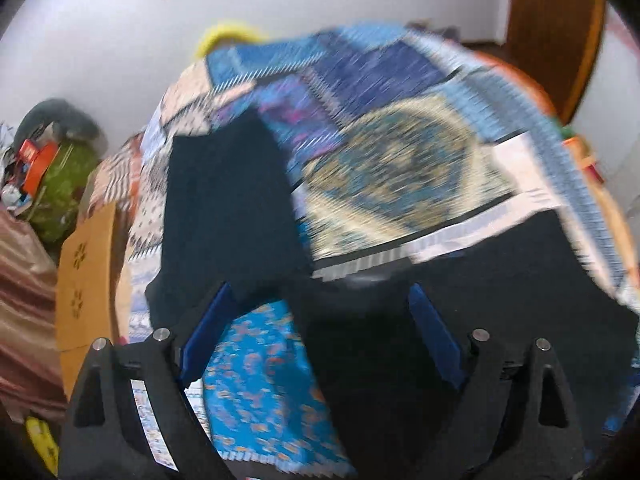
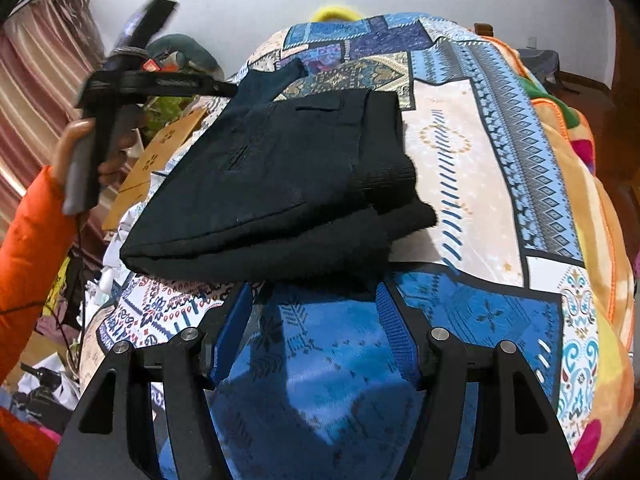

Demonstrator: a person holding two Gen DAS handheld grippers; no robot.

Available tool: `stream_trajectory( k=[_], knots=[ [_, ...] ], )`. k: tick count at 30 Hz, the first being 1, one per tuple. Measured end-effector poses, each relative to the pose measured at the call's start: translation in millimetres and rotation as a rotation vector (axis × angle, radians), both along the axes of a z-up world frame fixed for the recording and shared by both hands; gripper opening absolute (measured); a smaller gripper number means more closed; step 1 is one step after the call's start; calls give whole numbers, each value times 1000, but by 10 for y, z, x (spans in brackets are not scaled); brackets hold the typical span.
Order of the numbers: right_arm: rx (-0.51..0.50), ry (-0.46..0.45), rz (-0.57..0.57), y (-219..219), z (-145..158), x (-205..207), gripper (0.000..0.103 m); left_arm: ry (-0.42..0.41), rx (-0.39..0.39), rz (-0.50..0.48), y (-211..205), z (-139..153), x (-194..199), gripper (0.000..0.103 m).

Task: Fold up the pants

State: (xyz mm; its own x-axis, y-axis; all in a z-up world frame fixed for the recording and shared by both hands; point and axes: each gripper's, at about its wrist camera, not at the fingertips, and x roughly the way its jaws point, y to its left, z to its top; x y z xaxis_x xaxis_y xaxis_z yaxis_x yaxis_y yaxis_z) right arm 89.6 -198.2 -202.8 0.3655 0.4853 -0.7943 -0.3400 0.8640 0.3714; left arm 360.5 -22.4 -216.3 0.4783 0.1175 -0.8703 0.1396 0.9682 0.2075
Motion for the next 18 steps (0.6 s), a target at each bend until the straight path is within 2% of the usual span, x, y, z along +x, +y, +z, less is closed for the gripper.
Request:
stream_trajectory(
  k=[2,4,7,9,13,18],
  knots=[
    [-7,11,21,26,-6,46,62,70,51,3,74,-300,110,91],
    [-21,13,30,30,4,97,63,135,100,-32,116,-554,108,97],
    [-33,10,20,-32,15,169,63,35,136,-59,139,-578,-143,97],
    [-44,5,1,-90,18,199,63,37,123,-25,207,-549,-278,97],
    [-70,-15,-53,-229,56,210,63,46,42,57,406,-512,-647,97],
    [-68,-71,-92,-331,243,120,63,40,6,98,487,-426,-1107,97]
  ],
)
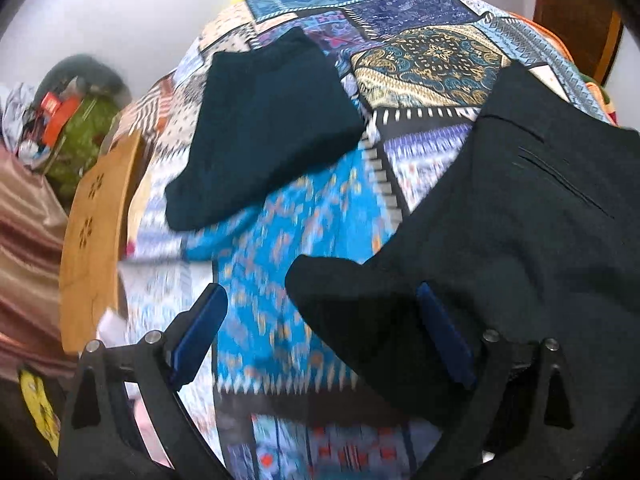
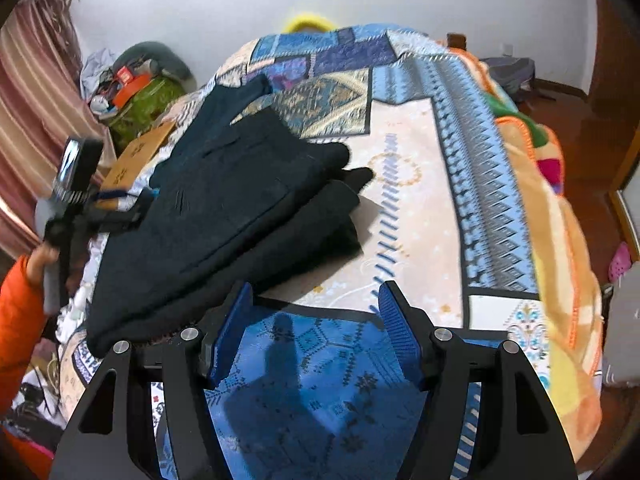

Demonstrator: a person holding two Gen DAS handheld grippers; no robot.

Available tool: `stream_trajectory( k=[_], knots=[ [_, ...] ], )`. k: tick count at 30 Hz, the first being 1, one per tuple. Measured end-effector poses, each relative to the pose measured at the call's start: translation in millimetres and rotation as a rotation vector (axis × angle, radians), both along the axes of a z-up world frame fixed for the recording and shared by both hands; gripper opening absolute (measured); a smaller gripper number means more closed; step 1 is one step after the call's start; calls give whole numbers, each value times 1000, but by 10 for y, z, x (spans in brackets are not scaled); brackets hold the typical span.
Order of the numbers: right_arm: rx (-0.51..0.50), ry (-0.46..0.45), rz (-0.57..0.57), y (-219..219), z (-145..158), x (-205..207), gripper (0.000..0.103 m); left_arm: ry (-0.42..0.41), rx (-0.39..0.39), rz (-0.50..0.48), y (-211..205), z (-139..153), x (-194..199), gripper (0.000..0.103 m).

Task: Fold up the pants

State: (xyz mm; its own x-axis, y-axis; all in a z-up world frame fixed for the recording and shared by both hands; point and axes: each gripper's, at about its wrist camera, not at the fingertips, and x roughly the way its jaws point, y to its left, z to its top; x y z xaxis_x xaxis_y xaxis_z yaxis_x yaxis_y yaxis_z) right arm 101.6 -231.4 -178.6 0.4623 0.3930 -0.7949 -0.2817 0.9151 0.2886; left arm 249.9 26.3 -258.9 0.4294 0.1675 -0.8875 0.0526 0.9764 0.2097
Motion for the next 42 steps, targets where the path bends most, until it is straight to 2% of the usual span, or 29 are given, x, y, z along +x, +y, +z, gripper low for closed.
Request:
stream_trajectory(
  k=[4,10,12,15,18,20,21,23,25,28,30,31,33,37,40,42],
  knots=[
    [-4,-35,12,26,132,-78,63,-8,-88,48,50,81,-385,97],
    [4,-58,61,245,173,-147,66,19,-259,-3,-104,142,-743,97],
    [17,-54,71,318,139,-160,66,0,-258,-29,-199,171,-815,97],
    [23,-25,90,404,10,-175,66,-46,-190,-55,-294,240,-840,96],
    [-14,-11,97,433,-154,-150,66,-56,-199,-44,-198,254,-826,98],
    [-22,-5,79,381,-211,-142,66,-32,-249,-31,-68,195,-806,100],
    [-11,-6,74,339,-219,-146,66,-23,-300,-21,13,169,-813,100],
    [-1,-13,54,268,-208,-171,66,-21,-337,-4,102,161,-856,100],
    [-28,-29,34,226,-183,-200,66,-45,-327,0,150,202,-915,100],
    [-33,-39,31,151,-155,-238,66,-80,-232,36,224,260,-984,100],
    [-54,-55,24,129,-122,-246,66,-84,-198,55,304,279,-1005,99],
    [-56,-62,22,114,-104,-241,66,-85,-121,78,344,283,-997,99],
    [-55,-74,10,88,-53,-205,65,-80,-44,87,395,288,-954,96],
    [-26,-106,0,90,43,-53,64,-99,-110,64,445,484,-776,96],
    [-23,-125,30,179,102,94,56,-141,-141,6,270,670,-560,96],
    [-21,-143,61,261,126,209,54,-145,-190,-29,133,743,-350,96]
  ],
)
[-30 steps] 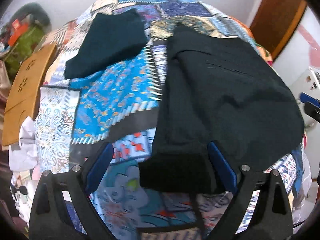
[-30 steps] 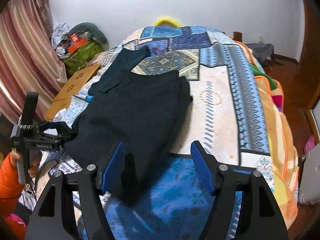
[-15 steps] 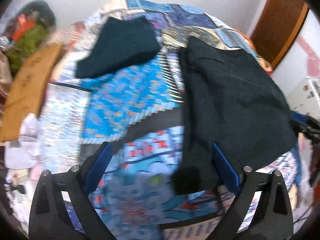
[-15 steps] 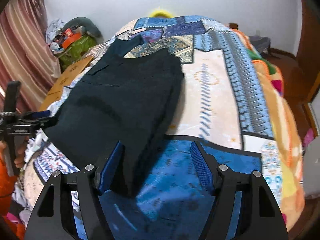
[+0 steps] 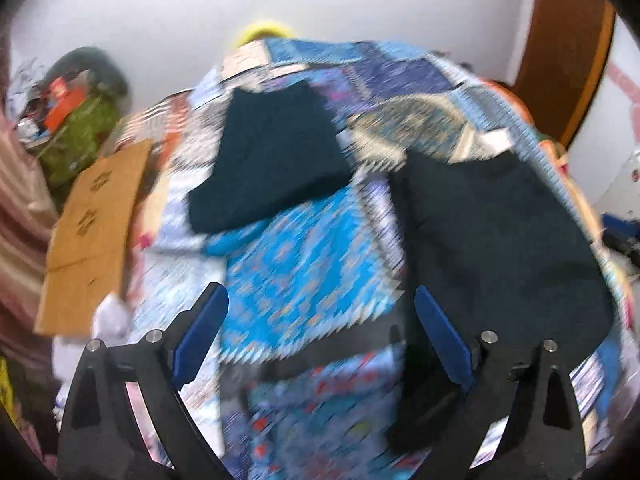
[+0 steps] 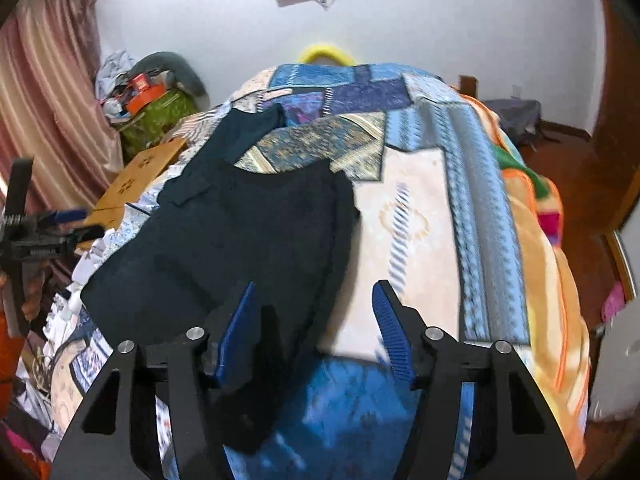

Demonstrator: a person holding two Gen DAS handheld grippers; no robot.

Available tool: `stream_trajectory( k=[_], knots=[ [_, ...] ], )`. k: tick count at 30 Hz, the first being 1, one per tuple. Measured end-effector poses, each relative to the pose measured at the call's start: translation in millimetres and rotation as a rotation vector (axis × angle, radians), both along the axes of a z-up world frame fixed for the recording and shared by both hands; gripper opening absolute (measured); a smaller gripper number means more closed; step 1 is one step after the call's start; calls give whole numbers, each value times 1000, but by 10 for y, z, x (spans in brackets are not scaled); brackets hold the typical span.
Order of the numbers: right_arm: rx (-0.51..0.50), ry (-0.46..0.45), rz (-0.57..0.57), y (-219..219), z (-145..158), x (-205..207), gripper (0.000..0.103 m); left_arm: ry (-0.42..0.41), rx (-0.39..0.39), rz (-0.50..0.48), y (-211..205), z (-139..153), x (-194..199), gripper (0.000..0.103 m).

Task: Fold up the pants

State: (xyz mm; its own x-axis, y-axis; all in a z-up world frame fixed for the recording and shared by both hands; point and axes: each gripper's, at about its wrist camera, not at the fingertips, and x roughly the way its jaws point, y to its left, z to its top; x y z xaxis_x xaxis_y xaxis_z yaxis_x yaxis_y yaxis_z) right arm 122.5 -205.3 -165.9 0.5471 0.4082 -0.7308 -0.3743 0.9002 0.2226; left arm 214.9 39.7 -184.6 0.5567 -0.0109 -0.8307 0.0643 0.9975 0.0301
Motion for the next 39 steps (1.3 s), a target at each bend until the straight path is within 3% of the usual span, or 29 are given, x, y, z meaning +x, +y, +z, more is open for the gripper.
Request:
stream_trajectory(
  k=[3,9,12,15,18,23,28,29,31,33,39],
  knots=[
    [-7,-10,37,106,-12,211,46,1,-38,-68,-199,-2,287,96],
    [-50,1,30,236,-187,703,39,31,-5,-180,-625,-204,738,92],
    [-85,48,45,292,-349,917,25,84,19,-182,-692,-378,924,81],
    [-119,26,83,328,-419,929,15,106,-21,-169,-652,-505,1026,81],
    [-140,4,75,327,-454,925,14,98,-36,-169,-645,-566,1028,82],
    [-170,23,66,362,-462,933,14,71,-3,-163,-702,-587,997,81],
    [-165,6,62,262,-180,784,16,-11,-16,-155,-599,-245,817,80],
    [-163,2,64,234,-125,740,18,-32,-20,-153,-574,-174,776,80],
    [-149,-1,58,165,-18,637,34,-70,-47,-158,-516,-16,671,81],
    [-124,-7,43,111,61,535,44,-83,-76,-159,-481,84,575,90],
    [-60,45,14,50,65,281,49,-40,-92,-185,-502,5,386,94]
  ],
)
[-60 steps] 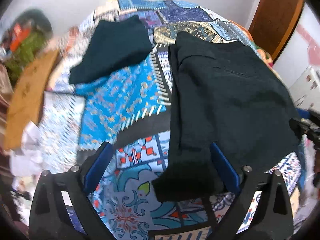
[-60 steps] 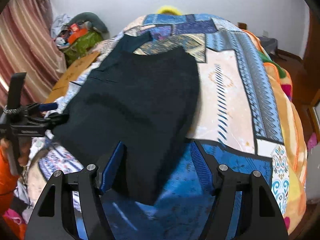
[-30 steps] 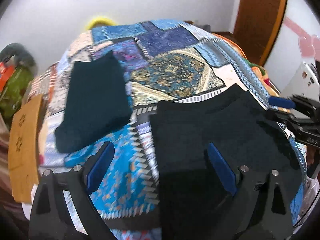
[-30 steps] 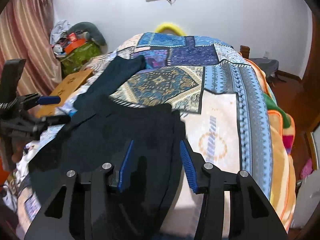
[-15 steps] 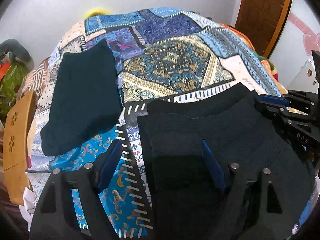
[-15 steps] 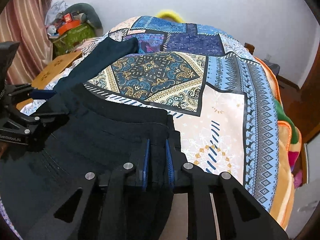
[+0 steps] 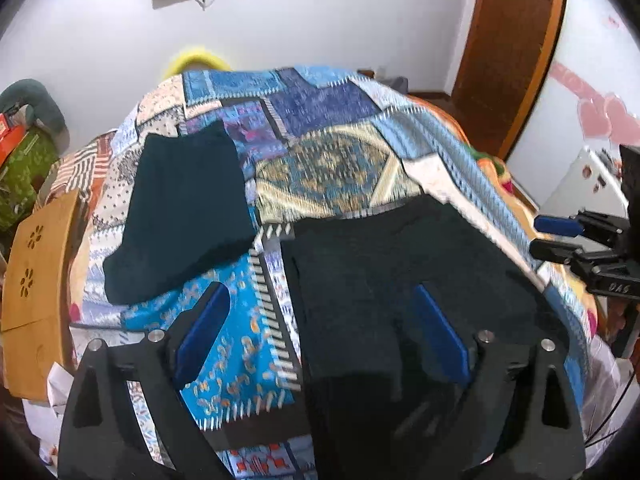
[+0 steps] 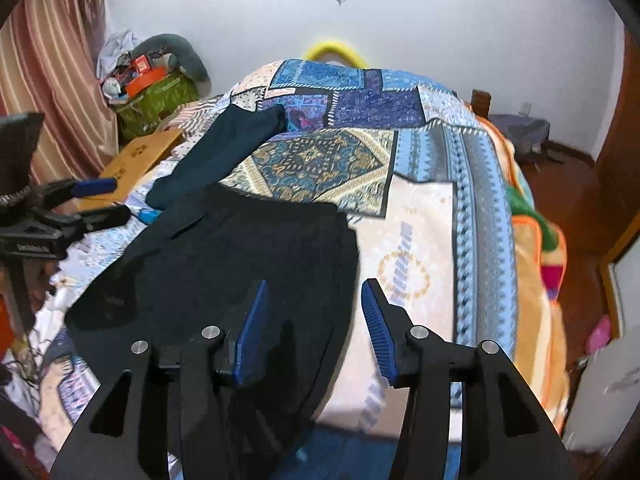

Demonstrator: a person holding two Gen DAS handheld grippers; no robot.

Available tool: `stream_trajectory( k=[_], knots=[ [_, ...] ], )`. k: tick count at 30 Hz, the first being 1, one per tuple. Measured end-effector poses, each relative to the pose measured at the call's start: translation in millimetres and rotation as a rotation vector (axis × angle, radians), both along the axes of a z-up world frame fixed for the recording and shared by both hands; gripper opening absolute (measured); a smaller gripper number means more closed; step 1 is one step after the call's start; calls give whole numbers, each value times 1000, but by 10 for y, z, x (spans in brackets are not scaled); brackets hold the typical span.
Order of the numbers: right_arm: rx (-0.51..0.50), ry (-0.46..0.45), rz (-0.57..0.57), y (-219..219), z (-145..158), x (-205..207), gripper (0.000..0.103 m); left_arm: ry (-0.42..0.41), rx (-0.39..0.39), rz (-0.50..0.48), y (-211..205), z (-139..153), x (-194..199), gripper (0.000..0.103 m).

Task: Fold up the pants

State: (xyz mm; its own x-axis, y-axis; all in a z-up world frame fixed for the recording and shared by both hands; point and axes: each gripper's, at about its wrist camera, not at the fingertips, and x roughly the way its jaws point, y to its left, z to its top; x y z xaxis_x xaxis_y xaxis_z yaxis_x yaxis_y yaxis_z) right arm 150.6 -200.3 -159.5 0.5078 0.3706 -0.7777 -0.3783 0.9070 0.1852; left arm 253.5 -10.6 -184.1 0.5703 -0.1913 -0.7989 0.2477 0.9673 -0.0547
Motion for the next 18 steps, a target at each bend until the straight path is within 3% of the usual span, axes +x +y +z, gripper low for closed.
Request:
stream_trajectory(
  k=[1,9,14,18],
  knots=[
    [7,19,-9,-3,-38,-19,54,26,3,-7,-10,-52,-1,94],
    [62,166,-27,-32,-455,-32,54,262,-112,-17,26,-525,144,94],
    [173,260,-41,-133,-618,80,62,356,-152,-39,-83,-749,239,97],
    [197,276,5,-67,-643,130,66,362,-176,-58,-144,-765,305,99]
  ],
)
